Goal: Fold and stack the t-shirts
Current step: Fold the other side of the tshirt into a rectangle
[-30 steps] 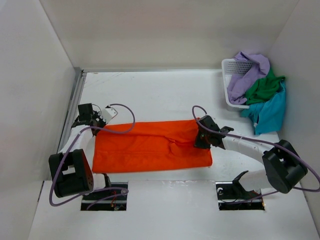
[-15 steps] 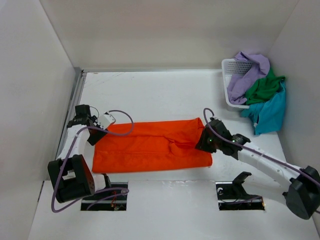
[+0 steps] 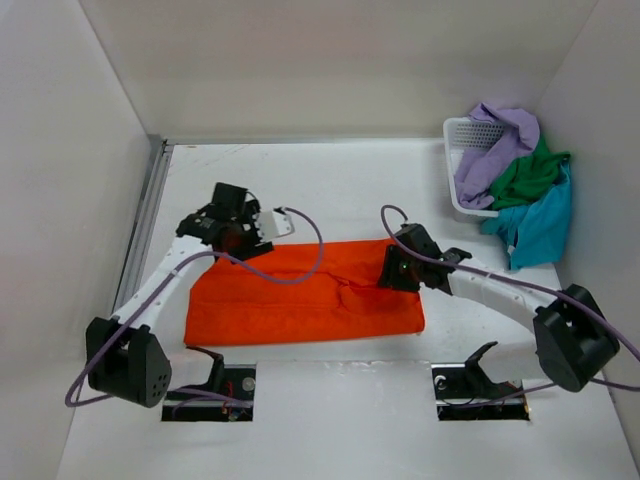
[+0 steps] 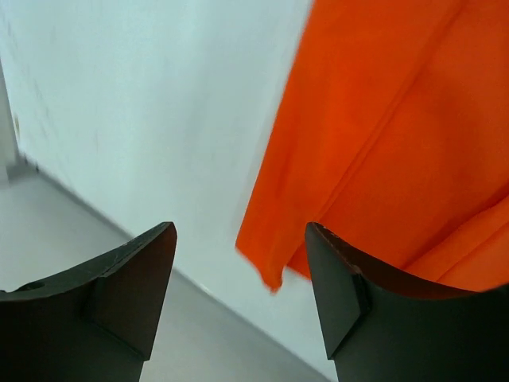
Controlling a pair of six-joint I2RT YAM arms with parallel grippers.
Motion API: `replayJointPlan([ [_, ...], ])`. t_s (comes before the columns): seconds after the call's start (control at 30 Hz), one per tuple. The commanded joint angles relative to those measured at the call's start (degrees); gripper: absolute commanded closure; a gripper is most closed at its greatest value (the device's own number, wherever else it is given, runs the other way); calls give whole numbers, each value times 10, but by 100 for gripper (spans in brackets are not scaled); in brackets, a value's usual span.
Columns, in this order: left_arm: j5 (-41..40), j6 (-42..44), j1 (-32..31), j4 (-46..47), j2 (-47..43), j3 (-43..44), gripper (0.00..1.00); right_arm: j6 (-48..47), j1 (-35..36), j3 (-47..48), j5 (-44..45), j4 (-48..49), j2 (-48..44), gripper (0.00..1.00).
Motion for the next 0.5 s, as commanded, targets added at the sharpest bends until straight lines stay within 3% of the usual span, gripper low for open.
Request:
replayJointPlan([
  [0.0,33,-57,-117,32,35,31,36,-17,-1,31,-10,49,27,56],
  [0.1,45,-81,-168,68,56,38,36,-11,-7,27,-29,50,46,72],
  [0.2,54,-113,-253,134,89,48,40,-16,-20,31,-50,47,58,99],
  [0.33,84,-120,-320,194,137,53,43,-10,-45,56,-75,69,68,100],
  [0.47,113,-141,-331,237,201,78,46,-2,-62,100,-109,98,99,100],
])
